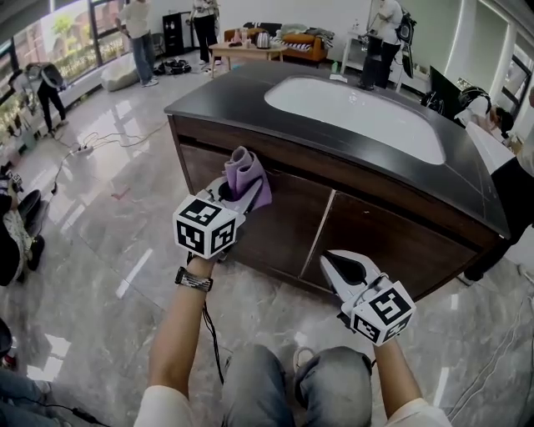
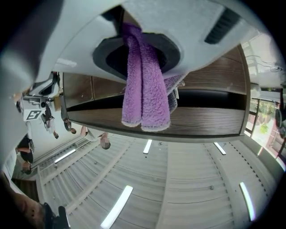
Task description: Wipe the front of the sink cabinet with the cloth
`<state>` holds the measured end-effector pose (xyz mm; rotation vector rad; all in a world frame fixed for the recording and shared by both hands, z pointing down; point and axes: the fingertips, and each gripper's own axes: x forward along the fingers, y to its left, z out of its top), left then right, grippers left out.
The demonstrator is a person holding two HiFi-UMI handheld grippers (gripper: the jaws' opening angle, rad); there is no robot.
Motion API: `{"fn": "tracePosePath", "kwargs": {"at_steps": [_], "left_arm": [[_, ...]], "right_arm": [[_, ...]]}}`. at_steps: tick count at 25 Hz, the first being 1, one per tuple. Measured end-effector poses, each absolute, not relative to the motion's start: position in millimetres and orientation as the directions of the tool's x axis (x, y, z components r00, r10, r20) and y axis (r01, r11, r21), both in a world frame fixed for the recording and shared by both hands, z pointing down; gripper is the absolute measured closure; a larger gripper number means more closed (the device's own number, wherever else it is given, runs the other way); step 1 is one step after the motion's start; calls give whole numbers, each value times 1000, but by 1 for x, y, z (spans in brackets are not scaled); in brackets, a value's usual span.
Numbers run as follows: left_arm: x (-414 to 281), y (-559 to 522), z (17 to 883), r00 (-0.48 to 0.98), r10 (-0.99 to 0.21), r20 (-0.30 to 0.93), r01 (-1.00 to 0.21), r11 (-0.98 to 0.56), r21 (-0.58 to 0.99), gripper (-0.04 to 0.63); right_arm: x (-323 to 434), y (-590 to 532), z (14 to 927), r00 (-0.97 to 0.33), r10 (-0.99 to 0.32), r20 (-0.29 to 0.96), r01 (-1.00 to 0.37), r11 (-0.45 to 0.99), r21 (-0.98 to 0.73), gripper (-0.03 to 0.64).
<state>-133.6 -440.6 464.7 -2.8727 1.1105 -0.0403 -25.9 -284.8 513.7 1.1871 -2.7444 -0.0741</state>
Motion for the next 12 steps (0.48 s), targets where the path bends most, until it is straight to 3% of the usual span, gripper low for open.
{"fn": "tracePosePath", "kwargs": {"at_steps": [12], "left_arm": [[-250,-503,478,534,-844,53,-831,-536,-153,540]], "right_arm": [[-33,-304,530,-690,-711,139,-706,703,91,611]]}}
